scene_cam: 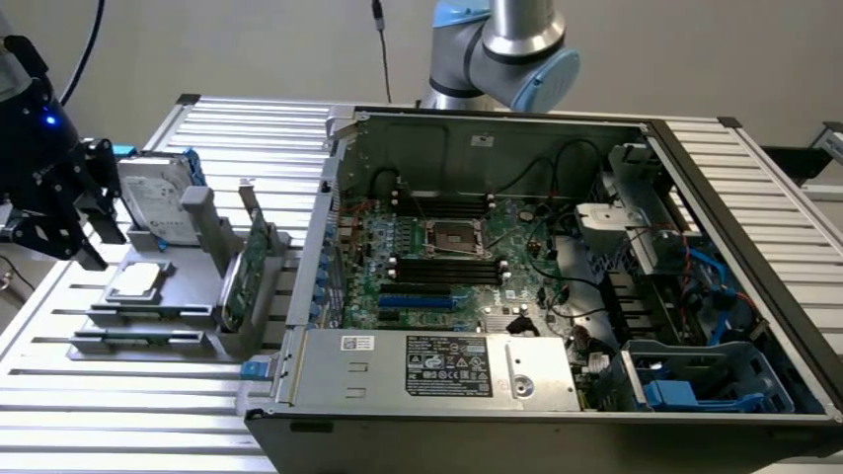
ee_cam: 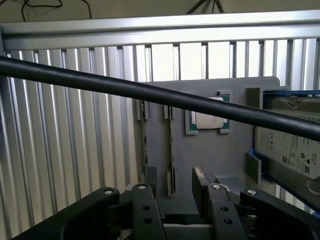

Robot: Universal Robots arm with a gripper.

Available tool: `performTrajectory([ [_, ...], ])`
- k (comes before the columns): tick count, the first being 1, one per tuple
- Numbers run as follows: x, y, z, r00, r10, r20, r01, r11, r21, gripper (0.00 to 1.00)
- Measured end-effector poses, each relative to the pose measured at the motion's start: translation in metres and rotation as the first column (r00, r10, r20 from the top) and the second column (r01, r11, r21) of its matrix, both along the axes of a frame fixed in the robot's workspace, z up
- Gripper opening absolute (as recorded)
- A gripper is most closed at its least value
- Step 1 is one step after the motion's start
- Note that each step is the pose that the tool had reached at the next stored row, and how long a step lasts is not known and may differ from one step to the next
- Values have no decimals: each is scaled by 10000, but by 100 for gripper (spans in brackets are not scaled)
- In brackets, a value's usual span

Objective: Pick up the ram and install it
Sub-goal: 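Pick up the ram and move it above insertion slot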

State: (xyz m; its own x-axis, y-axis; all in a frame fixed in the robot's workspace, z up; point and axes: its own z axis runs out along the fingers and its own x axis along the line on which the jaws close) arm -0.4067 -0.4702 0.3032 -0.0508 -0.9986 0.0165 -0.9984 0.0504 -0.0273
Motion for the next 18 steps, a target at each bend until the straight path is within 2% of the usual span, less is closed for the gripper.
performTrajectory([
  [7, 0, -37, -127, 10000, 25, 0, -25, 10000, -1, 42],
  [18, 0, -125, -328, 10000, 38, 0, -38, 10000, -10, 42],
])
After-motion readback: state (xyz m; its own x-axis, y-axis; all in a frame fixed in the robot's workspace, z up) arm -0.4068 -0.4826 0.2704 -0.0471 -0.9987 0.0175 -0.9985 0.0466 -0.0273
